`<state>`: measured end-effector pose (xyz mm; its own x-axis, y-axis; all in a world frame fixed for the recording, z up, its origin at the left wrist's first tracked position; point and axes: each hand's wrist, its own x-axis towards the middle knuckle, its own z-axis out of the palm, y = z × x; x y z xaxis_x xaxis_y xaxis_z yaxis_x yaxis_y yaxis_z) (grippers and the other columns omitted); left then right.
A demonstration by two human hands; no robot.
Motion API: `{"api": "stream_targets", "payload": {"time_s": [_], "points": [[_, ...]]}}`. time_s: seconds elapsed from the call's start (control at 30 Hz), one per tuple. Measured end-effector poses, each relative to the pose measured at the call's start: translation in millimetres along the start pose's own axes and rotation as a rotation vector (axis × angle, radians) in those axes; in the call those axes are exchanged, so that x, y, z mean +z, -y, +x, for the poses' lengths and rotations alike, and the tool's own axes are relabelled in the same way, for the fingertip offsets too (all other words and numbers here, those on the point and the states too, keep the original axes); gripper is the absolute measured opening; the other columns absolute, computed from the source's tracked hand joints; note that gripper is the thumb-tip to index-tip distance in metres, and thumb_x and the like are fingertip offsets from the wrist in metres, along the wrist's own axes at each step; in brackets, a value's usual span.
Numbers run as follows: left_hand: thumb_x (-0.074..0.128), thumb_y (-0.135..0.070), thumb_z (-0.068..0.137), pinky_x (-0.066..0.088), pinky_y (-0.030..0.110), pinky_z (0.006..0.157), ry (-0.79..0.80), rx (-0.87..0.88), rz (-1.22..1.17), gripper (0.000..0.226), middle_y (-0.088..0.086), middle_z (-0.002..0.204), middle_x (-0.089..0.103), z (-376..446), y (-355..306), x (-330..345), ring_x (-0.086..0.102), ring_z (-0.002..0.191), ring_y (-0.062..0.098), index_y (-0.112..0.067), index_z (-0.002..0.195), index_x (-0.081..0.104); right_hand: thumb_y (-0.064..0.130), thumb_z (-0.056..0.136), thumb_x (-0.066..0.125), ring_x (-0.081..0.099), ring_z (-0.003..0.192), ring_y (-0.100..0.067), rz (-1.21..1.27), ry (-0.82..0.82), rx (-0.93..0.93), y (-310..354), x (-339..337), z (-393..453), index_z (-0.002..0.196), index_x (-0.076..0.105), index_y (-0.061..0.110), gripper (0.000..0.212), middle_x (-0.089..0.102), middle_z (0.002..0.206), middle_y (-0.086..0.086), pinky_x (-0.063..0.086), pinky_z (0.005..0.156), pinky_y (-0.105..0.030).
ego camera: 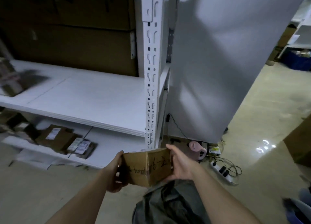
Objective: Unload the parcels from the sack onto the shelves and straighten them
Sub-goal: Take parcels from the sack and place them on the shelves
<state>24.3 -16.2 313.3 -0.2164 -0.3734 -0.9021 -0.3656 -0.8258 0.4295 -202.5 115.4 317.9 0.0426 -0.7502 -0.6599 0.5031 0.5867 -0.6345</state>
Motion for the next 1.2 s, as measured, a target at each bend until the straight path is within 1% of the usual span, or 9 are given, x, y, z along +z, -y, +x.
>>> {"api": "stream_targets", "payload": {"time_s": [0.07, 0.2, 0.27, 0.47, 0.63, 0.8, 0.97, 1.1, 1.2], "points": [[0.059, -0.075, 0.071, 0.051, 0.031, 0.058, -0.072, 0.04, -0.074, 0.078, 0.017, 0.102, 0.063, -9.7, -4.4, -16.5, 0.061, 0.085, 0.03, -0.004, 0.103, 0.061, 0.063, 0.086, 0.048, 0.053, 0.122, -0.038, -0.056, 0.012, 0.018, 8.4, 23.2, 15.7, 0.132, 0.055, 0.018, 0.065, 0.057, 0.133, -0.019, 0.046, 0.097, -0.056], [0.068, -0.064, 0.069, 0.052, 0.046, 0.09, -0.106, 0.142, -0.252, 0.069, 0.02, 0.106, 0.063, -19.6, -20.1, -58.0, 0.061, 0.098, 0.036, -0.003, 0.099, 0.058, 0.057, 0.087, 0.049, 0.056, 0.113, -0.036, -0.144, -0.005, -0.014, 25.3, 82.7, 47.3, 0.119, 0.06, 0.017, 0.053, 0.057, 0.128, -0.019, 0.054, 0.083, -0.048], [0.072, -0.061, 0.067, 0.051, 0.05, 0.093, -0.05, 0.174, -0.331, 0.074, 0.022, 0.111, 0.064, -24.4, -29.6, -84.7, 0.061, 0.103, 0.038, -0.002, 0.109, 0.06, 0.056, 0.088, 0.05, 0.057, 0.11, -0.037, -0.152, 0.007, -0.029, 31.2, 117.5, 63.8, 0.108, 0.061, 0.018, 0.044, 0.059, 0.119, -0.016, 0.054, 0.083, -0.05], [0.071, -0.065, 0.066, 0.056, 0.052, 0.078, -0.117, 0.298, -0.363, 0.066, 0.02, 0.091, 0.062, -37.4, -61.9, -174.1, 0.066, 0.088, 0.037, -0.003, 0.088, 0.061, 0.06, 0.084, 0.054, 0.064, 0.1, -0.032, -0.224, -0.05, -0.127, 43.1, 225.9, 112.9, 0.105, 0.064, 0.018, 0.048, 0.062, 0.108, -0.012, 0.058, 0.069, -0.041], [0.062, -0.066, 0.075, 0.056, 0.039, 0.052, -0.11, 0.359, -0.286, 0.06, 0.016, 0.082, 0.067, -56.4, -91.3, -274.4, 0.066, 0.07, 0.032, -0.008, 0.091, 0.065, 0.059, 0.086, 0.051, 0.064, 0.097, -0.025, -0.211, -0.099, -0.212, 44.1, 333.3, 155.0, 0.098, 0.065, 0.021, 0.042, 0.064, 0.103, -0.01, 0.059, 0.064, -0.037], [0.055, -0.065, 0.079, 0.055, 0.036, 0.063, -0.059, 0.424, -0.177, 0.056, 0.012, 0.09, 0.067, -77.1, -113.5, -356.5, 0.064, 0.084, 0.031, -0.012, 0.095, 0.063, 0.053, 0.092, 0.046, 0.064, 0.082, -0.016, -0.197, -0.146, -0.279, 48.3, 430.9, 187.1, 0.099, 0.063, 0.02, 0.038, 0.069, 0.081, -0.001, 0.057, 0.08, -0.041], [0.058, -0.069, 0.075, 0.056, 0.033, 0.056, -0.096, 0.444, -0.166, 0.059, 0.013, 0.08, 0.068, -85.6, -137.9, -410.8, 0.067, 0.066, 0.028, -0.012, 0.092, 0.061, 0.047, 0.094, 0.044, 0.063, 0.083, -0.018, -0.162, -0.157, -0.333, 62.1, 497.3, 220.3, 0.123, 0.058, 0.014, 0.046, 0.067, 0.098, -0.009, 0.053, 0.065, -0.033], [0.05, -0.068, 0.08, 0.056, 0.029, 0.058, -0.141, 0.525, -0.128, 0.058, 0.013, 0.106, 0.058, -75.7, -169.9, -447.8, 0.064, 0.087, 0.025, -0.016, 0.102, 0.062, 0.051, 0.092, 0.045, 0.064, 0.085, -0.018, -0.162, -0.144, -0.338, 77.4, 528.5, 256.0, 0.122, 0.06, 0.017, 0.047, 0.068, 0.092, -0.005, 0.053, 0.068, -0.034], [0.048, -0.064, 0.085, 0.055, 0.025, 0.055, -0.132, 0.562, -0.135, 0.05, 0.01, 0.094, 0.06, -64.8, -196.1, -466.1, 0.062, 0.078, 0.022, -0.016, 0.092, 0.062, 0.053, 0.09, 0.047, 0.065, 0.089, -0.02, -0.152, -0.154, -0.357, 95.9, 544.2, 288.1, 0.122, 0.057, 0.017, 0.049, 0.068, 0.097, -0.008, 0.053, 0.067, -0.034]]}}
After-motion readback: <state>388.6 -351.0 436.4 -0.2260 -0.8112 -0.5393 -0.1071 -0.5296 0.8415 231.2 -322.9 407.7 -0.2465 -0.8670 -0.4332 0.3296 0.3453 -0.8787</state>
